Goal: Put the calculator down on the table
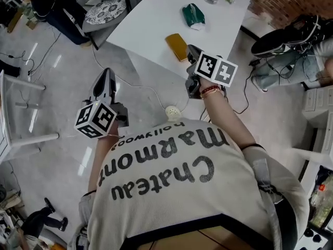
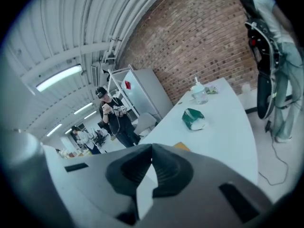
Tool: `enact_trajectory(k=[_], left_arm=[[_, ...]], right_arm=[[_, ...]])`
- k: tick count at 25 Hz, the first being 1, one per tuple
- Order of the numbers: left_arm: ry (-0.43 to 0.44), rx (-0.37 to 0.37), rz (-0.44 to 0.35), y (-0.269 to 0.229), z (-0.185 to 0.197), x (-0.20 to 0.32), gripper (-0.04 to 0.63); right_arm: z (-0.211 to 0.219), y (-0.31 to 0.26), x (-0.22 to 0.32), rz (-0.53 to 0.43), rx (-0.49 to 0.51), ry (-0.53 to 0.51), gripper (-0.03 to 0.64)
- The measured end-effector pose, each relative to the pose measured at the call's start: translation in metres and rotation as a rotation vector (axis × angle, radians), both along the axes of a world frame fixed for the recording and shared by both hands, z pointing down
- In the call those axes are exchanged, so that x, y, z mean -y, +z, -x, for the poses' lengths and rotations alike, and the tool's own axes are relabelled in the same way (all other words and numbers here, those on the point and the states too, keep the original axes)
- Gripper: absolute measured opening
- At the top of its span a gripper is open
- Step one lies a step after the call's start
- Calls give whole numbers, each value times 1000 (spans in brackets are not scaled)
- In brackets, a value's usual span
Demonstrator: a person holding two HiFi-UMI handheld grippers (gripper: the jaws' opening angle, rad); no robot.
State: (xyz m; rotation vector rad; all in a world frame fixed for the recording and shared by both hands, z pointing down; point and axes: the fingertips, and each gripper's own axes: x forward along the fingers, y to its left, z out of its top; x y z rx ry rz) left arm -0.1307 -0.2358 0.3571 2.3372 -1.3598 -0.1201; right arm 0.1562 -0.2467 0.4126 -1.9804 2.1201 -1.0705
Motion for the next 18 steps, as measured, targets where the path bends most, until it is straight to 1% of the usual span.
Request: enact_trajectory(k=[3, 6, 9, 13, 18], left_arm=[[33, -22, 0, -4, -5, -13, 2], [72, -24, -13, -8, -12, -25, 2], [106, -19, -42, -17, -17, -37, 2], [129, -8, -67, -28, -21, -47, 2], [142, -11, -87, -36, -32, -50, 2]], right_arm=[[15, -21, -17, -54, 85, -30, 5], [27, -41, -33, -130, 167, -49, 3], [37, -62, -48, -204, 206, -69, 3], [43, -87, -64, -278, 171, -80, 0], [39, -98, -73, -310, 49, -85, 2]])
